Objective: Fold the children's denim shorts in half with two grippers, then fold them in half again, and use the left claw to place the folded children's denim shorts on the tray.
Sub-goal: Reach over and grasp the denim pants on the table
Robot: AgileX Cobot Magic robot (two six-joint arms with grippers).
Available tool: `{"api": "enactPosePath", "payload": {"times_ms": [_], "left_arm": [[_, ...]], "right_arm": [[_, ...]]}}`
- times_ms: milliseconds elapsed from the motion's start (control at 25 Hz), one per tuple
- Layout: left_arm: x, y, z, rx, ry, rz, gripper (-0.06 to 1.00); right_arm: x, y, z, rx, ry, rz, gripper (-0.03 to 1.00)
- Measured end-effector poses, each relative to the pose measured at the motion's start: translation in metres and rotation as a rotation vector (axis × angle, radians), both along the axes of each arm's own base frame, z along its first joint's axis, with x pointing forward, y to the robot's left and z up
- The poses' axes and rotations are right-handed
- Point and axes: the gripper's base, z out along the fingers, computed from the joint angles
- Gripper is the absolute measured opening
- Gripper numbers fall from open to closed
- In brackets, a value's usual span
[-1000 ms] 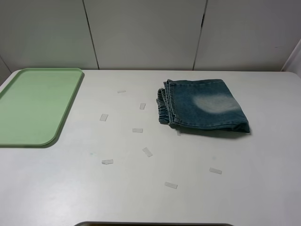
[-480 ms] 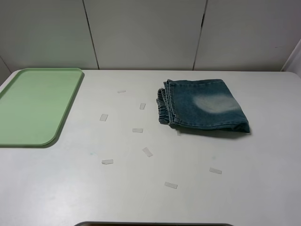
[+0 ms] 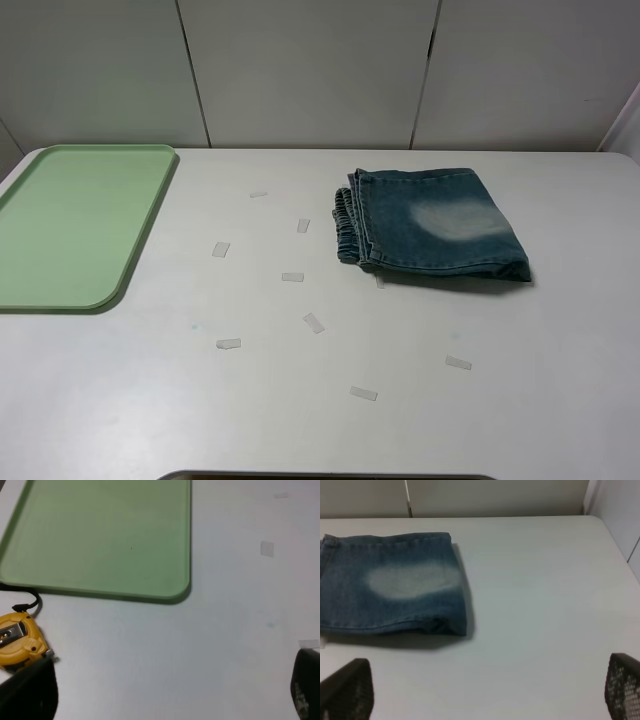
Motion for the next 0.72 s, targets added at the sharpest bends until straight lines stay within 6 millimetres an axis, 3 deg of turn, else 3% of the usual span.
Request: {"api": "enactPosePath", "payload": {"times_ms": [200,360,720], "left_arm": [[0.000,0.000,0.002,0.005,-0.002,-0.001,0.92],[0.016,0.000,0.016,0.009,0.083,-0.002,0.92],[0.100,0.001,0.071,0.020,0.309,-0.012,0.92]], "right_arm": [[0.000,0.000,0.000,0.000,0.000,0.000,0.70],[0.000,0.000,0.000,0.000,0.000,0.000,0.70],[0.000,0.000,0.000,0.000,0.000,0.000,0.70]]}}
